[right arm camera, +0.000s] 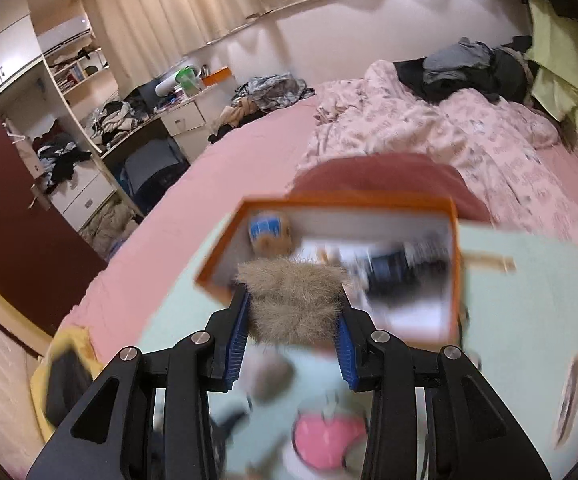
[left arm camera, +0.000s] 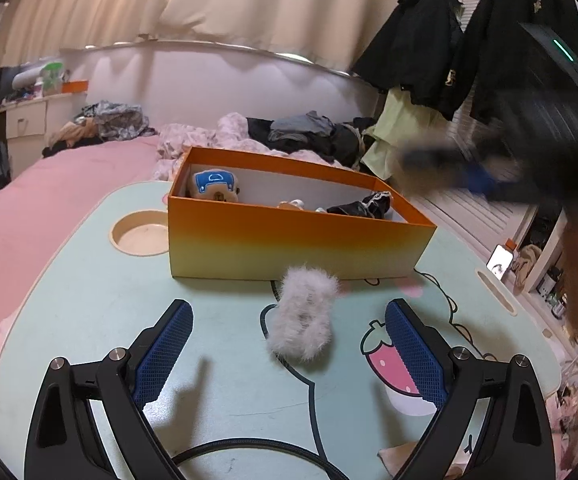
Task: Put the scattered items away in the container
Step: 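Grasp the beige fluffy pompom in the box with the right gripper, place it on the table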
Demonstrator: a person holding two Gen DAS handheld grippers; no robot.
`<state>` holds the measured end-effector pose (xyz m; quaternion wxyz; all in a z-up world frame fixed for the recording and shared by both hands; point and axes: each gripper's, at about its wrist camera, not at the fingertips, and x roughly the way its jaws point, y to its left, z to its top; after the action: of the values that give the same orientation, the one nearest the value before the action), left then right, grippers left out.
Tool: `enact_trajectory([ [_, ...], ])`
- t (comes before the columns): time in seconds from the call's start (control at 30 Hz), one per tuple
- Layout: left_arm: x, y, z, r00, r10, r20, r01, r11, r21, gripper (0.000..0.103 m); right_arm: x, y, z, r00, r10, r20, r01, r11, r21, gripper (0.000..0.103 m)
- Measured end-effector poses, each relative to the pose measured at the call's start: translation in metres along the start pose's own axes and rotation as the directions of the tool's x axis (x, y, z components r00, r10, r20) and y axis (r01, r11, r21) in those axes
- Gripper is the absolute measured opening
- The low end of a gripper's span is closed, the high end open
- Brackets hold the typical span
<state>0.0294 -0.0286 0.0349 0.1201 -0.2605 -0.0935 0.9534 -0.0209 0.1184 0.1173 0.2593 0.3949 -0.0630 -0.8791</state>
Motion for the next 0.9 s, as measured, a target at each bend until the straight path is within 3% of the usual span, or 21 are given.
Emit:
enact_trajectory([
  [0.1, 0.000, -0.001, 0.000, 1.000, 0.002, -0.004, -0.002, 1.000, -0.002, 0.097, 0.006, -0.005, -0.040, 0.999, -0.041, 0.029, 0.040, 0.999, 0.022, 0.040],
  [0.3, 0.000, 0.000, 0.000, 1.000, 0.010, -0.009, -0.010, 1.000, -0.004, 0.097, 0.034, -0.010, -0.069, 0.993, -0.111, 0.042, 0.110, 0.993, 0.031, 0.042],
  [0.4, -0.001, 0.003, 0.000, 1.000, 0.009, -0.007, -0.009, 1.000, -0.007, 0.097, 0.041, -0.018, -0.074, 0.995, -0.103, -0.002, 0.103, 0.991, 0.080, 0.061],
  [0.47, -0.001, 0.005, 0.000, 1.000, -0.002, -0.009, 0.002, 1.000, -0.017, 0.097, 0.028, -0.025, -0.077, 0.994, -0.091, 0.057, 0.084, 0.989, 0.120, 0.076],
  [0.53, 0.000, 0.007, 0.001, 1.000, -0.021, -0.020, 0.021, 0.999, -0.035, 0.097, 0.012, -0.030, -0.080, 0.987, -0.095, 0.126, 0.077, 0.987, 0.145, 0.083],
  [0.67, 0.003, 0.009, 0.009, 0.999, -0.034, -0.036, 0.032, 0.998, -0.062, 0.097, -0.012, -0.037, -0.088, 0.968, -0.131, 0.215, 0.088, 0.976, 0.199, 0.083],
  [0.73, 0.001, 0.005, 0.020, 1.000, 0.011, -0.016, -0.012, 0.997, -0.074, 0.097, -0.013, -0.040, -0.091, 0.966, -0.129, 0.222, 0.077, 0.970, 0.230, 0.083],
  [0.83, -0.001, -0.005, 0.051, 1.000, 0.012, 0.014, -0.012, 0.998, -0.060, 0.097, -0.010, -0.038, -0.088, 0.970, -0.100, 0.223, 0.047, 0.971, 0.234, 0.083],
  [0.9, 0.004, -0.013, 0.077, 1.000, -0.001, -0.008, 0.001, 0.999, -0.042, 0.097, -0.014, -0.033, -0.087, 0.965, -0.103, 0.240, 0.050, 0.975, 0.216, 0.083],
])
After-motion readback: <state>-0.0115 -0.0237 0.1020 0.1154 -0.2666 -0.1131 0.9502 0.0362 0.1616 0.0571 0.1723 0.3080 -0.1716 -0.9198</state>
